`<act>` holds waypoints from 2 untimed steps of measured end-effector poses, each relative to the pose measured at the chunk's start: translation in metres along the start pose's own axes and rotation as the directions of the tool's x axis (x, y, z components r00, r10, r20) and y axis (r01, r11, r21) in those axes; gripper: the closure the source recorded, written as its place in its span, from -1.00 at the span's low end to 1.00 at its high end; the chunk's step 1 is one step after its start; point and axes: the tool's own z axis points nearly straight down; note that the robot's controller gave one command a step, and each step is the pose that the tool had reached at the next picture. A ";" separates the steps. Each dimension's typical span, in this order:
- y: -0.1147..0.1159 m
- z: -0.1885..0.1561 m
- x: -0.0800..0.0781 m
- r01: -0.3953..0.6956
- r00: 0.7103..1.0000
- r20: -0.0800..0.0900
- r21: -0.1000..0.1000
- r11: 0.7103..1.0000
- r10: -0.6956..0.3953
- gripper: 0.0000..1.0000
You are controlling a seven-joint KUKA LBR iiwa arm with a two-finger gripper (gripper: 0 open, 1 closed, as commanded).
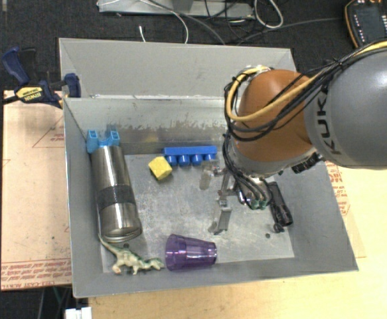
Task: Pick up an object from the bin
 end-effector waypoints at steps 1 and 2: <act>0.000 -0.004 -0.002 -0.003 1.000 0.008 0.000 1.000 0.003 -1.00; 0.015 0.095 0.036 -0.075 0.997 0.006 -0.003 0.997 0.075 -1.00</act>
Offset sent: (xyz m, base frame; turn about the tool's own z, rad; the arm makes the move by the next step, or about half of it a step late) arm -0.0444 0.0156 -0.1156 0.0753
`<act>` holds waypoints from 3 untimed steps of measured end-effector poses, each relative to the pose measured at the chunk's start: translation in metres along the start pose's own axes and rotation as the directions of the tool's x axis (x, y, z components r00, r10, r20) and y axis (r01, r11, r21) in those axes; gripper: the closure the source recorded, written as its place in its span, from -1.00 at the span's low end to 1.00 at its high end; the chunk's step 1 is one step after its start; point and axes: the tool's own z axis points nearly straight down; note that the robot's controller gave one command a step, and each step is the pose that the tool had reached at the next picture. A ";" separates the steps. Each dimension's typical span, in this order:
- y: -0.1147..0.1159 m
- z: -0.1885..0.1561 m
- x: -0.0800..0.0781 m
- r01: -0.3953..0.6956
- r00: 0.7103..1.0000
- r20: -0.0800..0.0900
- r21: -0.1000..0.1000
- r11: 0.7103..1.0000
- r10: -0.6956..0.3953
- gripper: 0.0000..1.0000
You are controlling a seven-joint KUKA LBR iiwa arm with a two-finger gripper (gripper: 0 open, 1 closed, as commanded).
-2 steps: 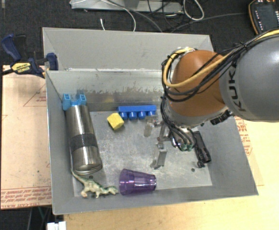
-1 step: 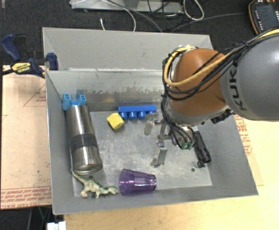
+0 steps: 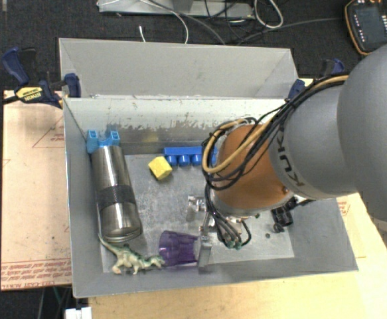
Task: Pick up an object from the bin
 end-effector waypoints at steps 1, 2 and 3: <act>0.006 -0.068 0.012 0.093 0.996 0.015 0.000 0.996 -0.093 -1.00; 0.033 -0.021 0.014 -0.045 0.999 0.002 0.001 0.999 0.045 -1.00; 0.031 0.020 0.010 0.077 0.997 0.028 -0.003 0.997 -0.076 -1.00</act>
Offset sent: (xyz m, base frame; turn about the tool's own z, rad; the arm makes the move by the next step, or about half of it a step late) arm -0.0108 0.0330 0.0219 0.0476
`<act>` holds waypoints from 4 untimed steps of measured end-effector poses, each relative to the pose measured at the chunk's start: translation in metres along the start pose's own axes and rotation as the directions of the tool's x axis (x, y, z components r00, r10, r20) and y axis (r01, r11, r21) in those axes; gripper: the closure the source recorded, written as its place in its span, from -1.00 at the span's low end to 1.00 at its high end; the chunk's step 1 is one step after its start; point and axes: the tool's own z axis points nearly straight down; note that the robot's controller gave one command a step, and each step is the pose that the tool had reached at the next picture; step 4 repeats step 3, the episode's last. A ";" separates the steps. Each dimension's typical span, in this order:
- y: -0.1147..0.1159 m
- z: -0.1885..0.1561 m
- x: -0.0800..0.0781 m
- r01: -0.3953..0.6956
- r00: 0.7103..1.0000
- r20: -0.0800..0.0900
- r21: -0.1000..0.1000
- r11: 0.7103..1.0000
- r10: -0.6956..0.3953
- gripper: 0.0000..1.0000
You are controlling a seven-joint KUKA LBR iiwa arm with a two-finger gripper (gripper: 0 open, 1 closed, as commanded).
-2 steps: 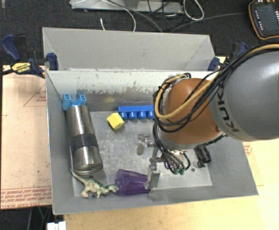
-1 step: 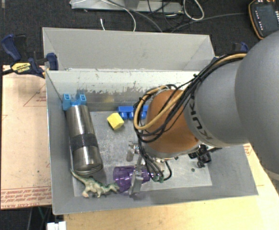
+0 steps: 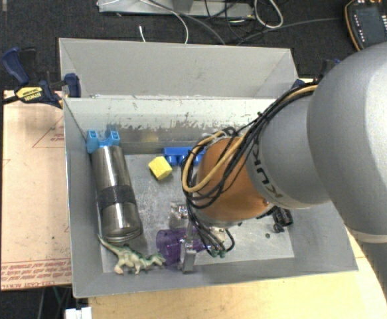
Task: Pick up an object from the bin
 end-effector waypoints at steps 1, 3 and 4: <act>0.018 0.002 0.000 -0.193 0.981 -0.028 0.014 0.981 0.193 1.00; 0.018 -0.004 0.001 -0.194 0.980 -0.031 0.014 0.981 0.194 1.00; 0.018 -0.004 0.001 -0.194 0.980 -0.031 0.014 0.981 0.194 1.00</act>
Offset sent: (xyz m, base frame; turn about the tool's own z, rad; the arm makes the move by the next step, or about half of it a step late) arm 0.0000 0.0000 0.0000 0.0000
